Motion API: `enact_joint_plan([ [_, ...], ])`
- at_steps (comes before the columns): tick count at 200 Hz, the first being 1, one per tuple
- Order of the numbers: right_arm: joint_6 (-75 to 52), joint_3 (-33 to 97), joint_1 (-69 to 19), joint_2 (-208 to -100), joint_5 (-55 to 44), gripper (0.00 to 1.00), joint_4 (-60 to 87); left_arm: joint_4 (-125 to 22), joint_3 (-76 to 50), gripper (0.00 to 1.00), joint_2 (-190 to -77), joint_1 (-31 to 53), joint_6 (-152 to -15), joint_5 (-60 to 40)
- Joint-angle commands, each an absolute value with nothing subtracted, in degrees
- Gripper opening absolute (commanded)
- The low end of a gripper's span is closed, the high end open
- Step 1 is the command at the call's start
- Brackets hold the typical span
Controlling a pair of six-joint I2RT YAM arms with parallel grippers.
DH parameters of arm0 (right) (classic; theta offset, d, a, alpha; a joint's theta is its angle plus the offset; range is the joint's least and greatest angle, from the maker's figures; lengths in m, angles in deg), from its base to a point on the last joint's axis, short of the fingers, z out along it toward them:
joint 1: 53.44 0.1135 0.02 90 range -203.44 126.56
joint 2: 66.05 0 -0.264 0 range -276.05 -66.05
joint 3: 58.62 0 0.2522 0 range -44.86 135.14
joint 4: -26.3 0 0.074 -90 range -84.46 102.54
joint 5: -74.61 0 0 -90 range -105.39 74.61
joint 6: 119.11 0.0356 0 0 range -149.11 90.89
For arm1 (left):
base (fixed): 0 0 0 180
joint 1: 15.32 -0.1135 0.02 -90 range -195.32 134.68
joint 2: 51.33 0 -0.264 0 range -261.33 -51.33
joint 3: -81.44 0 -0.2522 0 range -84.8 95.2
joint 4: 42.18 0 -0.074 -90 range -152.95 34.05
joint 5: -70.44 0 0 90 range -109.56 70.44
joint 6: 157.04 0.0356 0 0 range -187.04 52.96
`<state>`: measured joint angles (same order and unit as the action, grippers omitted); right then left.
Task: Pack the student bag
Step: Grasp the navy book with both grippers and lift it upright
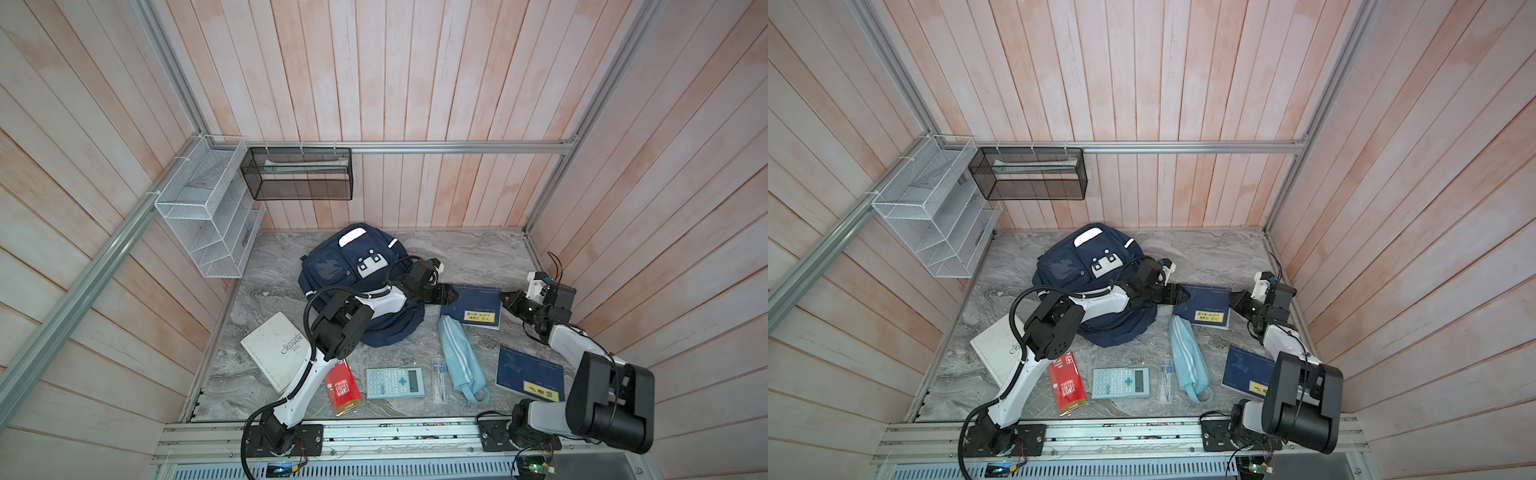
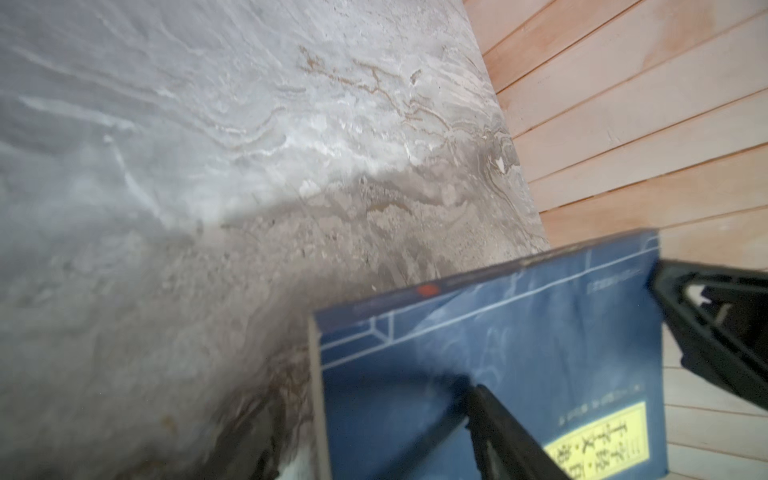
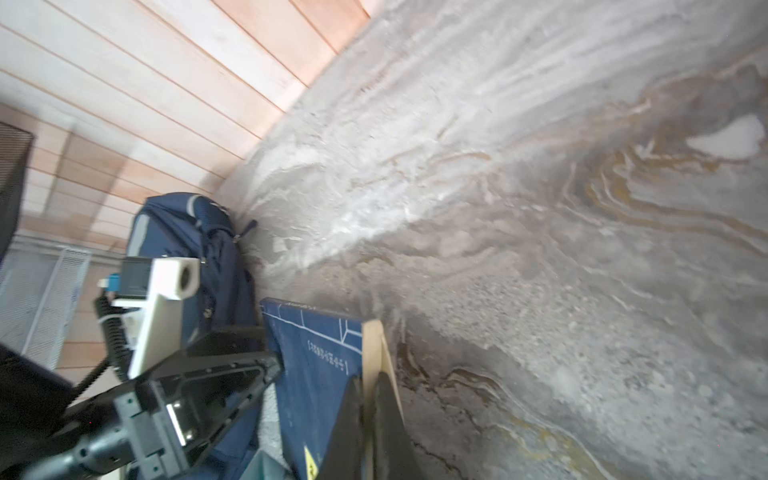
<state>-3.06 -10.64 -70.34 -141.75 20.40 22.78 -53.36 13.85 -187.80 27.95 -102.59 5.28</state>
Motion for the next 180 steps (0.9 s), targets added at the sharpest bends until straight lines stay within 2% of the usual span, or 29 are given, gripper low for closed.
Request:
enact_joint_plan([
  [1, -2.46, -10.15, -70.58, -140.08, 29.91, 0.0, 25.18, -46.57, 9.58, 0.77, -182.64, 25.32, -103.93, 8.97],
  [22, -0.89, -9.99, -70.62, -139.94, 35.23, 0.0, 28.06, -32.02, 1.01, 0.82, -179.28, 24.13, -105.37, 13.91],
  [40, 0.89, -10.4, -70.76, -140.31, 39.39, 0.0, 31.22, -27.4, -0.02, 0.85, -180.15, 23.91, -104.3, 17.49],
  [67, 2.02, -10.83, -70.7, -140.34, 40.78, 0.0, 33.37, -16.95, -1.7, 0.8, -182.0, 23.97, -107.96, 23.61],
  [94, 1.66, -10.15, -70.68, -140.66, 39.99, 0.0, 33.09, -11.22, -4.77, 0.61, -180.01, 24.23, -108.89, 24.56],
  [113, 0.53, -9.43, -70.68, -141.07, 38.09, 0.0, 31.41, -10.77, -6.23, 0.24, -177.97, 24.23, -109.05, 24.3],
  [126, 0.51, -9.5, -70.59, -141.11, 37.74, 0.0, 31.36, -10.48, -6.98, 0.09, -176.73, 24.23, -109.95, 24.15],
  [132, 0.51, -9.52, -70.5, -141.11, 37.69, 0.09, 31.22, -10.46, -7.28, 0.0, -176.21, 24.23, -110.65, 24.04],
  [143, -0.13, -9.45, -70.28, -140.68, 36.88, 0.35, 29.88, -8.07, -8.62, 0.0, -174.85, 24.14, -112.45, 23.68],
  [155, -0.62, -9.99, -70.15, -139.33, 35.01, 0.46, 28.82, -6.39, -9.79, 0.0, -173.29, 23.9, -115.83, 22.22],
  [172, -0.63, -10.65, -70.1, -136.43, 30.7, 0.69, 26.2, -5.14, -11.94, 0.0, -169.98, 23.71, -119.73, 18.15],
  [180, 0.05, -11.75, -70.05, -134.41, 29.39, 0.74, 26.42, -6.16, -12.96, 0.0, -167.8, 23.7, -120.97, 15.42],
])
